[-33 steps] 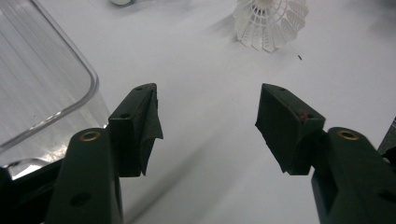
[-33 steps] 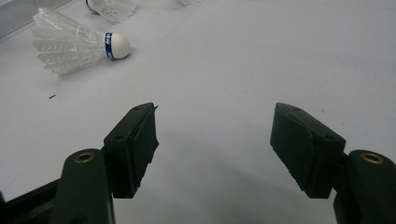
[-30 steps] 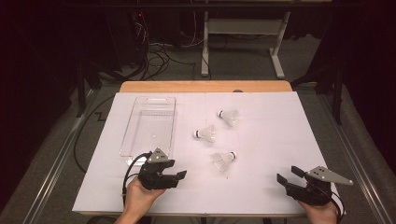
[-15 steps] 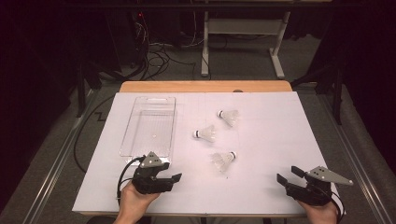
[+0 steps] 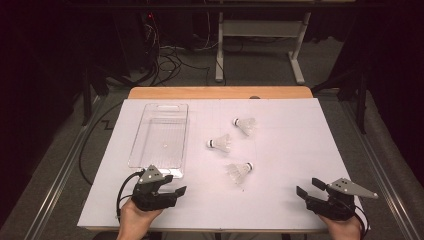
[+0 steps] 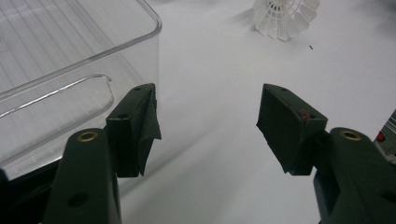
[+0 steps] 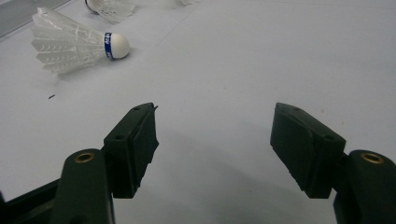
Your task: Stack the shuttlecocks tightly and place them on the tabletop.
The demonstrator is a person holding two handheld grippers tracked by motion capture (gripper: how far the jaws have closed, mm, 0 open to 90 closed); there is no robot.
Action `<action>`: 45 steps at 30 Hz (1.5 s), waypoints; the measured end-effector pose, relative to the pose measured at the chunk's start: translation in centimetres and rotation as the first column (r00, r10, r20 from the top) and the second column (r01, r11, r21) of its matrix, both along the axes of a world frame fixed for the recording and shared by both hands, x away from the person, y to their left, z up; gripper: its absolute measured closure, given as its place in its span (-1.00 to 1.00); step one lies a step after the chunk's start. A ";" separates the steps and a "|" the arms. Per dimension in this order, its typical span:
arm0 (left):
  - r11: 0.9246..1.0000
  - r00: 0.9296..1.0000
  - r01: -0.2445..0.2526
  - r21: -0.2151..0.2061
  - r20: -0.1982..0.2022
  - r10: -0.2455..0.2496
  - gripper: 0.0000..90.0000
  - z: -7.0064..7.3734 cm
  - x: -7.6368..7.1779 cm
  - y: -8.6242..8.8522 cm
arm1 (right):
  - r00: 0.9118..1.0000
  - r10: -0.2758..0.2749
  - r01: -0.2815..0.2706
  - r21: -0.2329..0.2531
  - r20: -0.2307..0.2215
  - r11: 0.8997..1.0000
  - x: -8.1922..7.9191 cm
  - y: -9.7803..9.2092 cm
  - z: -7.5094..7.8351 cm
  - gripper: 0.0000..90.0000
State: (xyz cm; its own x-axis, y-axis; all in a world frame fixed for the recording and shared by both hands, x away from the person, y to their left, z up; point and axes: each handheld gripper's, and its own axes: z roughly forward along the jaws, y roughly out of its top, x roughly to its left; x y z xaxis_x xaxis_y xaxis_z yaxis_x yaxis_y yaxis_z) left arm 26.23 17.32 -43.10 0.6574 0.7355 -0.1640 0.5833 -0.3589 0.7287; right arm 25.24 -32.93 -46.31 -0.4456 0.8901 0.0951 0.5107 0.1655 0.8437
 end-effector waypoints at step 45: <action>0.991 0.990 -0.135 -0.009 0.048 0.135 -0.19 -0.8 -1.0 5.4 | 1.000 -0.001 0.001 -0.004 -0.002 1.000 0.1 0.1 0.0 -0.29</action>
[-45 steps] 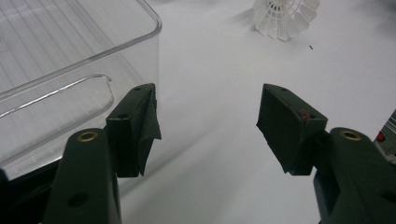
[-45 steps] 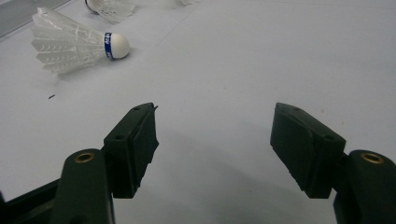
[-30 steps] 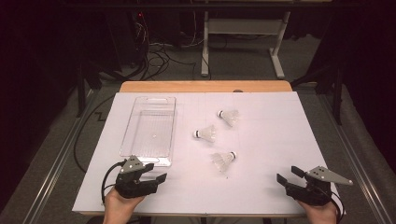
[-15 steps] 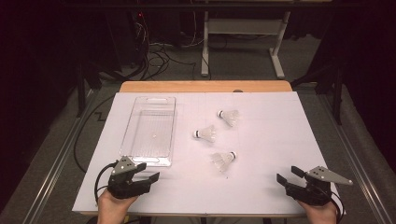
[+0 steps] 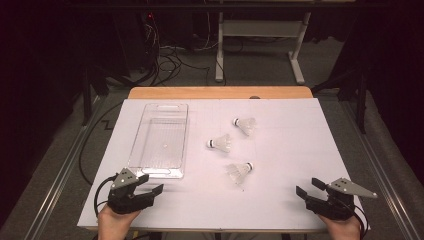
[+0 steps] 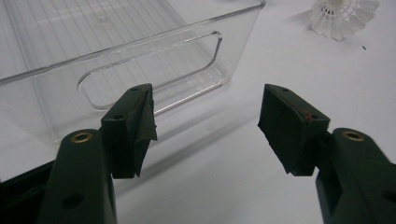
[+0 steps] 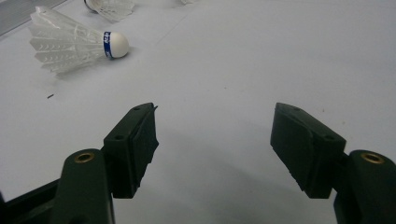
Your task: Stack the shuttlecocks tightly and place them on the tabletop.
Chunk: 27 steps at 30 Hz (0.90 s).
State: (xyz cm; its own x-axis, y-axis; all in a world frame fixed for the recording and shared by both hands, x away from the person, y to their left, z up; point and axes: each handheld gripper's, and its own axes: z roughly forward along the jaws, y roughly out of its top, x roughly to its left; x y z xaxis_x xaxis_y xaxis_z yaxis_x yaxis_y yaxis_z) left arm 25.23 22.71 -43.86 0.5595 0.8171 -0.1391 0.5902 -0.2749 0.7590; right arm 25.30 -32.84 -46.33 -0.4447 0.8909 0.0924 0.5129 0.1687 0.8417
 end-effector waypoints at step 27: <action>0.995 0.996 -0.090 -0.034 0.013 0.090 -0.25 -1.4 -0.2 2.5 | 1.000 -0.003 0.003 0.001 -0.003 1.000 0.0 0.1 0.0 -0.29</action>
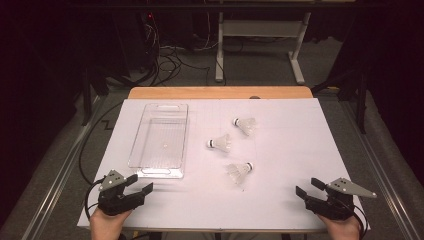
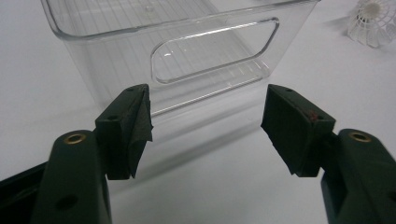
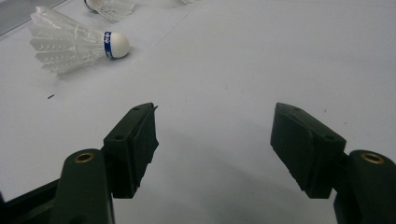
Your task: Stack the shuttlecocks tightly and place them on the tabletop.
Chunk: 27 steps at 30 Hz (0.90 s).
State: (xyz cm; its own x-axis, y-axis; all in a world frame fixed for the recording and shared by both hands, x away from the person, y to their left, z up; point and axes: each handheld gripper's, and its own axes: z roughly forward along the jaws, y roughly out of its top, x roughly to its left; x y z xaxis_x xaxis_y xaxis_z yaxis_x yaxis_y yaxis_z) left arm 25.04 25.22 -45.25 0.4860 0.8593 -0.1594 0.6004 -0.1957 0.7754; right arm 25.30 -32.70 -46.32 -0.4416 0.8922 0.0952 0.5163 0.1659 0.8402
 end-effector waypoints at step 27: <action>0.999 1.000 -0.021 -0.037 0.008 0.021 -0.26 -0.8 -0.4 0.3 | 1.000 -0.014 0.014 0.016 -0.008 1.000 0.0 -0.2 0.1 -0.29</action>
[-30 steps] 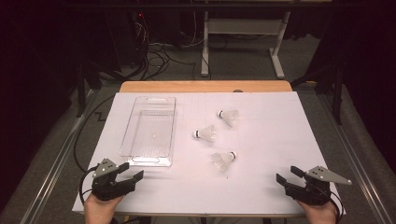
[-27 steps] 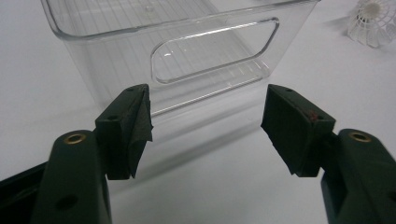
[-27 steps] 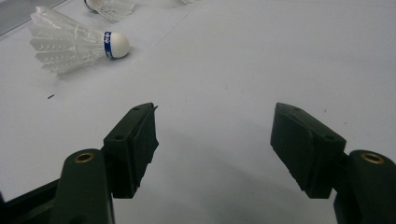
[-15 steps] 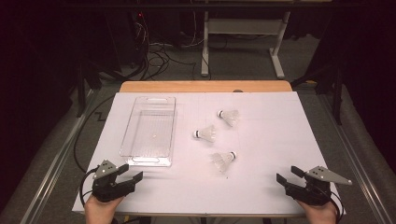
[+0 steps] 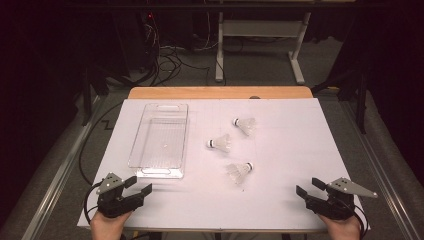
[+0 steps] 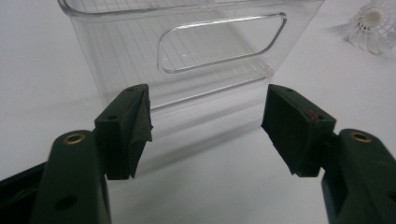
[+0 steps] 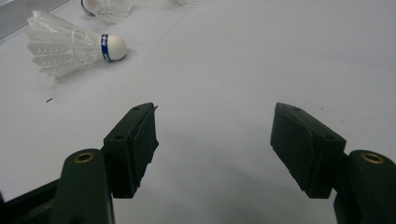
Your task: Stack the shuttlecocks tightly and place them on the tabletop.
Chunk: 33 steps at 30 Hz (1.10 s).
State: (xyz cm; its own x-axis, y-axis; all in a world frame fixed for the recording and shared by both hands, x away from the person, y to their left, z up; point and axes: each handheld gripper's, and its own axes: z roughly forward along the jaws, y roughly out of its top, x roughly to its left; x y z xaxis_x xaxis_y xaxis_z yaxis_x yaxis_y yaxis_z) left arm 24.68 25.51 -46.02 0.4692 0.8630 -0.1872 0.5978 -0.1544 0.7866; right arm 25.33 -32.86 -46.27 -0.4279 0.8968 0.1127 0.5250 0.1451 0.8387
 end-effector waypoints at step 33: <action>1.000 1.000 -0.002 -0.010 0.009 0.002 -0.26 0.0 0.0 0.2 | 1.000 0.028 -0.028 0.031 0.009 0.999 1.8 1.9 1.6 -0.22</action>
State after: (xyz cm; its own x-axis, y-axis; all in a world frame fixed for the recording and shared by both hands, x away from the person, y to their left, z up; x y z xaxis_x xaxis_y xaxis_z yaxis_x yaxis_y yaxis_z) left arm 24.72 25.67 -45.98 0.4690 0.8621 -0.1917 0.5912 -0.1452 0.7933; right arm 27.12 -31.01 -44.71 -0.4536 0.8807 0.1368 0.5139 0.1331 0.8475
